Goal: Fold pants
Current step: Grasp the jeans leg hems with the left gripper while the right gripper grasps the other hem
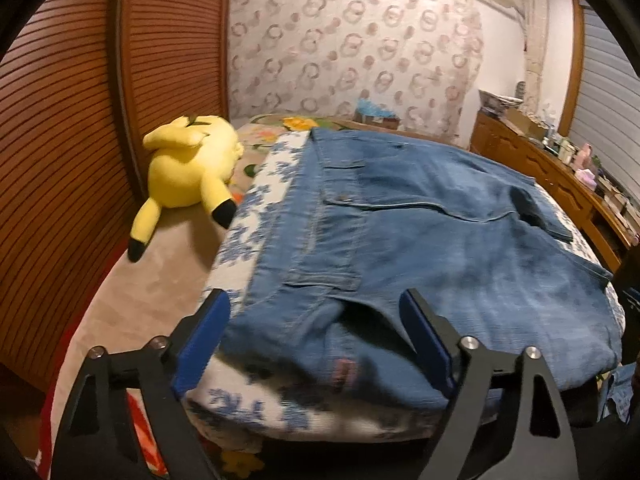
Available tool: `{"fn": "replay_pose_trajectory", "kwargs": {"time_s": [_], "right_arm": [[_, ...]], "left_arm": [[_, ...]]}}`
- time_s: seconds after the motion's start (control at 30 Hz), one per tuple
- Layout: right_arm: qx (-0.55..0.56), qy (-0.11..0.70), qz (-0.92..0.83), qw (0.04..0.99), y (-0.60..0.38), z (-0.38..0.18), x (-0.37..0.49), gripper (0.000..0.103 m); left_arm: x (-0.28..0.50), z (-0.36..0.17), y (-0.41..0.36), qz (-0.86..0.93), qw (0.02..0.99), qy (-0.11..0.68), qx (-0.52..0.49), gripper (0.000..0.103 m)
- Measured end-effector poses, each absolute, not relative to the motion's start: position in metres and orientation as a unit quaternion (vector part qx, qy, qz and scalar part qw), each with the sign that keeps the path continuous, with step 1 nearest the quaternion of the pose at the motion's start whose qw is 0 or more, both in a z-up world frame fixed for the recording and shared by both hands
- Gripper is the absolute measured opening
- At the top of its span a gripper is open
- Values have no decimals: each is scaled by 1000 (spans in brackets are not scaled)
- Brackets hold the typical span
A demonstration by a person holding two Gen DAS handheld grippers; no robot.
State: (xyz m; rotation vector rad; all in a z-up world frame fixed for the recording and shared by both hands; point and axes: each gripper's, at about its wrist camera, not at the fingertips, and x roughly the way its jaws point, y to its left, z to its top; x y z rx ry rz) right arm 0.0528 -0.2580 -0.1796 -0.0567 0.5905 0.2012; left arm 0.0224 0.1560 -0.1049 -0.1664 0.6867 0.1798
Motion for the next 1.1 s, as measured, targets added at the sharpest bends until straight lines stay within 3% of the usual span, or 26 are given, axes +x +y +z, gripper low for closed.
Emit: {"fn": "replay_pose_trajectory", "kwargs": {"time_s": [0.3, 0.53, 0.67, 0.77, 0.83, 0.93, 1.0, 1.03, 1.1], "right_arm": [[-20, 315, 104, 943, -249, -172, 47, 87], [-7, 323, 105, 941, -253, -169, 31, 87], [-5, 326, 112, 939, -263, -178, 36, 81], [-7, 327, 113, 938, -266, -178, 33, 77], [-6, 326, 114, 939, -269, -176, 40, 71], [-10, 323, 118, 939, -269, -175, 43, 52], [-16, 322, 124, 939, -268, -176, 55, 31], [-21, 321, 126, 938, -267, -177, 54, 24], [-21, 323, 140, 936, -266, -176, 58, 10]], "left_arm": [[29, -133, 178, 112, 918, 370, -89, 73], [30, -145, 182, 110, 911, 387, -92, 72], [29, -145, 181, 111, 912, 386, -88, 72], [29, -145, 180, 100, 914, 382, -92, 62], [28, -144, 179, 98, 915, 381, -91, 52], [24, -138, 177, 89, 921, 368, -88, 36], [23, -134, 174, 82, 924, 362, -86, 27], [23, -131, 173, 77, 925, 361, -87, 18], [20, -121, 168, 70, 932, 347, -82, 14]]}}
